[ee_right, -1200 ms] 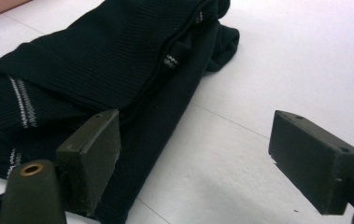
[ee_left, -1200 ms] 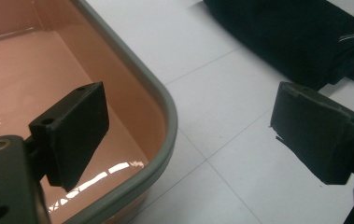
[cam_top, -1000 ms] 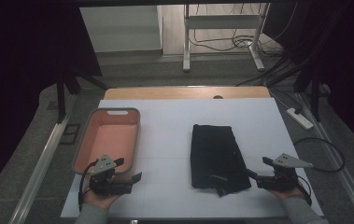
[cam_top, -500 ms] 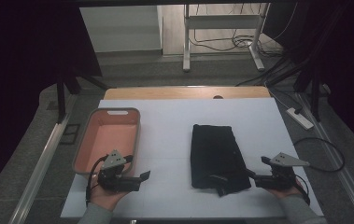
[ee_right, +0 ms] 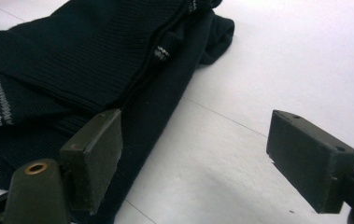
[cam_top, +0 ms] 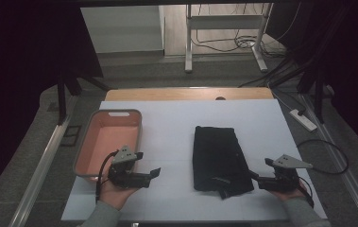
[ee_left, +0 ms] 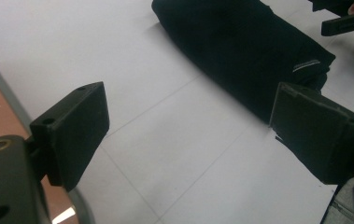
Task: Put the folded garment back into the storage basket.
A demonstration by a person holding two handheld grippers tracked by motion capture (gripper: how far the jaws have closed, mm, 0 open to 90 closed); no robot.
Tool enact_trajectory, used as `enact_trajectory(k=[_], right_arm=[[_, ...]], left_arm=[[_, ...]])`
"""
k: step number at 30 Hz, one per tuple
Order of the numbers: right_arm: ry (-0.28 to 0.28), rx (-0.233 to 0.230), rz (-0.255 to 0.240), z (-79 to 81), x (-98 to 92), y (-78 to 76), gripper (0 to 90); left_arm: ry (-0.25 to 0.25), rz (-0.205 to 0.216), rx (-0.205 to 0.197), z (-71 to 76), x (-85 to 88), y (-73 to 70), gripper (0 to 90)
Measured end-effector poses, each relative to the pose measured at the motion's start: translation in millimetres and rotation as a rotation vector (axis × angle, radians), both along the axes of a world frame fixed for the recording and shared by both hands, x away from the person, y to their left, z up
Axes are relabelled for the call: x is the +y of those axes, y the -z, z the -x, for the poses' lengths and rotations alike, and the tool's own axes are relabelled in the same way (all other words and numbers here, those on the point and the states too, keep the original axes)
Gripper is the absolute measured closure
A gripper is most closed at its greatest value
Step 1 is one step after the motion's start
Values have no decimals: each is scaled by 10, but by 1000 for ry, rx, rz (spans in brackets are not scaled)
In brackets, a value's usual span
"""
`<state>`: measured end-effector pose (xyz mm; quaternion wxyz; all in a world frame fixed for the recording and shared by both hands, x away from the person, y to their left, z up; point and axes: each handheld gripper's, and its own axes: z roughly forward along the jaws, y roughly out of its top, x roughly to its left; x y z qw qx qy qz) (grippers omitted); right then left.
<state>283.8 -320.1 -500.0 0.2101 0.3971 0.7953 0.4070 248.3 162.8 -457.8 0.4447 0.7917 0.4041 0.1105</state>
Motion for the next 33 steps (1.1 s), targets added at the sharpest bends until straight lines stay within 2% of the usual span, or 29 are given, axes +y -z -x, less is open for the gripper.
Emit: enact_trajectory(k=[6, 10, 23, 33], right_arm=[[7, -1, 5, 11, -28, 2, 193], [14, 1, 2, -10, -35, 9, 193], [23, -6, 17, -18, -23, 7, 192], [26, -8, 24, -17, -24, 6, 190]], left_arm=[[29, -14, 0, -52, -137, -25, 112], [39, -23, 11, -149, -248, -13, 107], [49, -27, 6, -340, -403, -51, 98], [78, -35, 14, -567, -658, -114, 92]])
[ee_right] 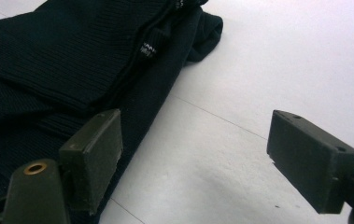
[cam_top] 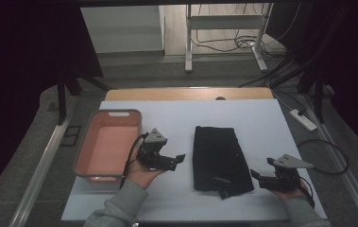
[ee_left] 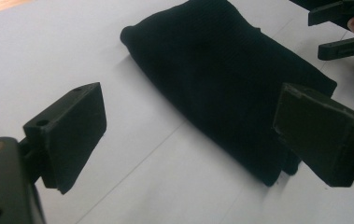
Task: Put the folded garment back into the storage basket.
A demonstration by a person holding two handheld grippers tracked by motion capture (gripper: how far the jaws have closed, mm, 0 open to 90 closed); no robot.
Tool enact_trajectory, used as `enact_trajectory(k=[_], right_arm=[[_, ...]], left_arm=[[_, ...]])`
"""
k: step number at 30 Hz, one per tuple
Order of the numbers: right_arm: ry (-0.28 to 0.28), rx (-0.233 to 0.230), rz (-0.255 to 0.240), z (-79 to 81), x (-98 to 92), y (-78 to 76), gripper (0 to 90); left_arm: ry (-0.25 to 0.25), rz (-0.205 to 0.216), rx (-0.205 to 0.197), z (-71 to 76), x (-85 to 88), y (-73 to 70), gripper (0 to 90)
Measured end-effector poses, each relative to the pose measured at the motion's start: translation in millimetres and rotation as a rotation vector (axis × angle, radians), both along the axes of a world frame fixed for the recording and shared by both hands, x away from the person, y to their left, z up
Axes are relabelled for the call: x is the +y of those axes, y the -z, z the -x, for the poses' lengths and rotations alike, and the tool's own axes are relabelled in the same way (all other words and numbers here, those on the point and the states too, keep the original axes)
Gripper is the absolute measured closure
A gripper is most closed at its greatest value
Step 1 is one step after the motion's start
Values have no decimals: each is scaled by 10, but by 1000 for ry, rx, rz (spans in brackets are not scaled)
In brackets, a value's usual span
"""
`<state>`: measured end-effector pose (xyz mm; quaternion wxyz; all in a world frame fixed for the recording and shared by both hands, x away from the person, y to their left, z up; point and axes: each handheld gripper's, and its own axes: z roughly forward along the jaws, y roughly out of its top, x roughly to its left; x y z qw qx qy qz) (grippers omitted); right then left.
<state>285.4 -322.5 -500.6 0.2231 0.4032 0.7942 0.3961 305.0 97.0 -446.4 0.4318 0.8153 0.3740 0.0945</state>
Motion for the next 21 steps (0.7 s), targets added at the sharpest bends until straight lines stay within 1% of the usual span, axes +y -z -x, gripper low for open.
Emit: enact_trajectory(k=[3, 7, 12, 16, 18, 21], right_arm=[[2, -1, 0, -3, -1, 0, 190], [0, -6, 3, 7, 2, -7, 190], [-5, -14, 12, 31, 4, -20, 190], [-5, -11, 9, 30, 0, -14, 190], [-5, -10, 10, 28, 0, -12, 190], [-3, -7, 13, 21, 2, -6, 190]], left_arm=[[3, -9, 1, -33, -38, -1, 90], [10, 0, 10, -79, -86, -4, 90], [22, -1, 2, -120, -155, -31, 90], [31, -23, 2, -155, -217, -42, 89], [31, -25, 6, -171, -222, -42, 89], [23, 2, 19, -222, -211, -34, 88]])
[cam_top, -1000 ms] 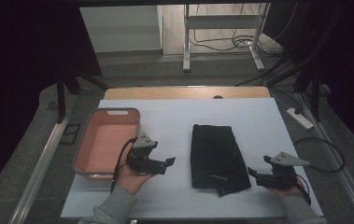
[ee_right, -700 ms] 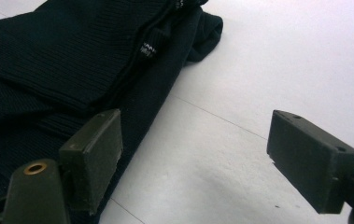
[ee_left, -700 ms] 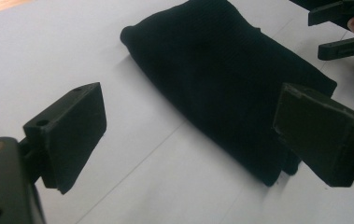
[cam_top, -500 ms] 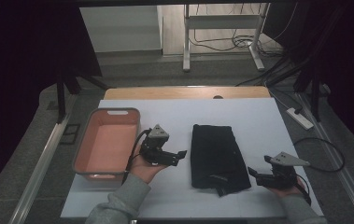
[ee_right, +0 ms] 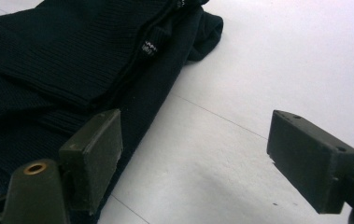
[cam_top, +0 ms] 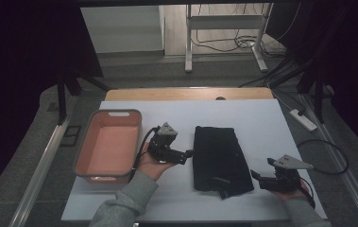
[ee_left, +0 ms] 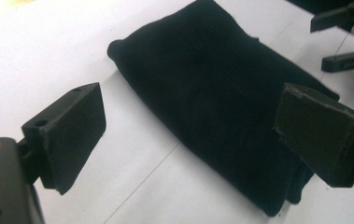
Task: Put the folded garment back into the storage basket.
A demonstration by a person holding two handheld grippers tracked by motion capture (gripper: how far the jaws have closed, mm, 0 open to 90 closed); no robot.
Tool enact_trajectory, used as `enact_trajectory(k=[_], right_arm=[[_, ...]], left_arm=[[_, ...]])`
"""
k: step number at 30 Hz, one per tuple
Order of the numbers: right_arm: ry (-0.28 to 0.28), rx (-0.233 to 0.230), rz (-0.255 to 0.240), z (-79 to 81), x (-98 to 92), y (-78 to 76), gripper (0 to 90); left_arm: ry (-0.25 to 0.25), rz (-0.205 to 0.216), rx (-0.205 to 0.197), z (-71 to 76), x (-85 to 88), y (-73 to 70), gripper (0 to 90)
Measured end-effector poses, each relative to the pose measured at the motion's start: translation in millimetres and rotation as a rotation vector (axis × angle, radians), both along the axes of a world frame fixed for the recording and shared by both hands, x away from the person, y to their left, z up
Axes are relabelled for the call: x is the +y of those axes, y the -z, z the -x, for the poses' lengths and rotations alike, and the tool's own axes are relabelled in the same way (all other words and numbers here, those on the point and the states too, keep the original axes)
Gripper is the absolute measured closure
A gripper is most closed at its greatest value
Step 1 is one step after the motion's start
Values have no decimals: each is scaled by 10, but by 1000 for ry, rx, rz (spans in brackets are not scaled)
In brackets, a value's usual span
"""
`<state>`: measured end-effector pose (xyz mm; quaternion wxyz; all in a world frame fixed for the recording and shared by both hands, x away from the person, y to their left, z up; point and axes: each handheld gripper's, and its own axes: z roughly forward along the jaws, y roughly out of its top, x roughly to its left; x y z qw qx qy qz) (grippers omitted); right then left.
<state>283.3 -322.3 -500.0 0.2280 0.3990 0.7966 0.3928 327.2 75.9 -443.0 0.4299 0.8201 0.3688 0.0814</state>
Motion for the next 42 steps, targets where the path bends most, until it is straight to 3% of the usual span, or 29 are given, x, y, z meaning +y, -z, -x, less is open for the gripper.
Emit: enact_trajectory(k=[6, 11, 21, 27, 33, 37, 40, 42], right_arm=[[-3, -2, 4, 15, 12, 2, 189], [2, 3, 4, 21, -14, 16, 189], [-18, -1, -16, -31, 16, 11, 185], [-27, -9, -25, -74, 40, 0, 185], [-39, -3, -17, -111, 76, -5, 185], [-34, -1, -20, -111, 74, -7, 183], [-35, 3, -27, -97, 65, -9, 182], [-32, -5, -27, -81, 58, -21, 183]], left_arm=[[-5, -10, 20, -103, 5, 67, 89], [-4, 9, 28, -224, -14, 106, 89], [25, 52, 64, -381, -239, 178, 90], [17, 14, 63, -477, -331, 183, 90], [-8, 2, 74, -597, -374, 211, 93], [-18, 24, 87, -671, -399, 224, 94], [-9, 7, 73, -697, -442, 211, 95], [-6, 27, 75, -718, -460, 213, 97]])
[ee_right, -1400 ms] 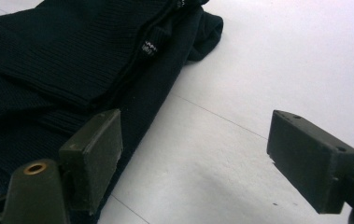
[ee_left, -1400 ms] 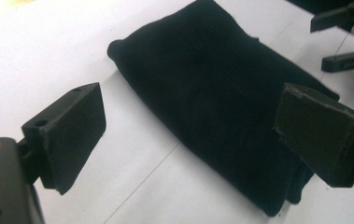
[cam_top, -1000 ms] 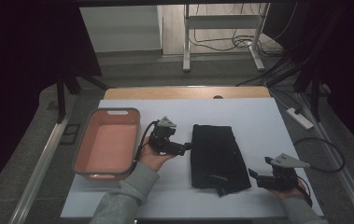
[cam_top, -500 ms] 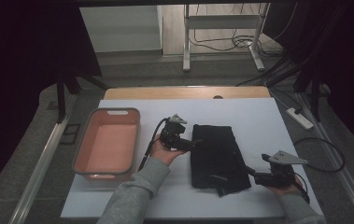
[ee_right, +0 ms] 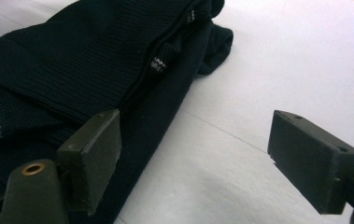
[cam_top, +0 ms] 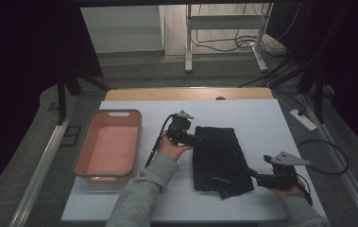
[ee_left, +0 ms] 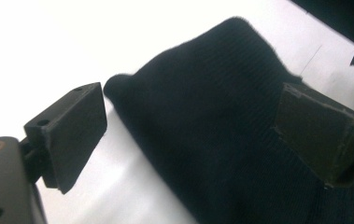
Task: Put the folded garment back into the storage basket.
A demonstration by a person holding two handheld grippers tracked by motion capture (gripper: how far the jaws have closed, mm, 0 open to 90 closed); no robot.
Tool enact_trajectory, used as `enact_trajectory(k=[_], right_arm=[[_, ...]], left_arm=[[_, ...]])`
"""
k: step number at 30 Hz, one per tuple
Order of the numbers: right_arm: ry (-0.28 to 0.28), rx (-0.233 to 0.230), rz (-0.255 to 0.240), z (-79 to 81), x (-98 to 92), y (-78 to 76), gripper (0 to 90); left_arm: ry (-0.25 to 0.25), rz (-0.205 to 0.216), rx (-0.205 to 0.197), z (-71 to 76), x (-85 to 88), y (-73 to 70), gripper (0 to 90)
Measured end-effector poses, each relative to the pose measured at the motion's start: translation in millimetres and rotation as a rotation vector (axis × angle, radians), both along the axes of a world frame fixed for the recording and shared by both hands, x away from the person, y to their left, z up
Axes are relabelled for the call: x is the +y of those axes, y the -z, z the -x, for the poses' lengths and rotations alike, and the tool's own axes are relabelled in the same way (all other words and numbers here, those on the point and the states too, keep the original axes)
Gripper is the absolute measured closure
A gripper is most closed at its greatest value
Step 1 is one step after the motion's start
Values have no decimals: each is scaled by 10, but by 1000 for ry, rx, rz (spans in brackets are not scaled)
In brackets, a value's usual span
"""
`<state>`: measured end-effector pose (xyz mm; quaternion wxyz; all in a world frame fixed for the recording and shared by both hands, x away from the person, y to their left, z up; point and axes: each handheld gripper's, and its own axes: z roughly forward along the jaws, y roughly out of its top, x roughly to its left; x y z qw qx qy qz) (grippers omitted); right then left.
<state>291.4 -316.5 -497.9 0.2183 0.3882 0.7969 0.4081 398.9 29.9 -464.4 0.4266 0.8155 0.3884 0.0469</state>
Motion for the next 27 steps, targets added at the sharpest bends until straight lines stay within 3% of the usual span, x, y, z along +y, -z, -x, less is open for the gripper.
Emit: enact_trajectory(k=[13, 20, 27], right_arm=[[23, 10, 21, 19, -24, 26, 185], [25, 9, 29, 9, -21, 33, 184], [26, 5, 27, 12, -34, 26, 185]], left_arm=[[8, 7, 14, -171, -103, 35, 99], [16, -35, 15, -218, -159, 45, 98], [22, -47, 38, -272, -200, 124, 96]])
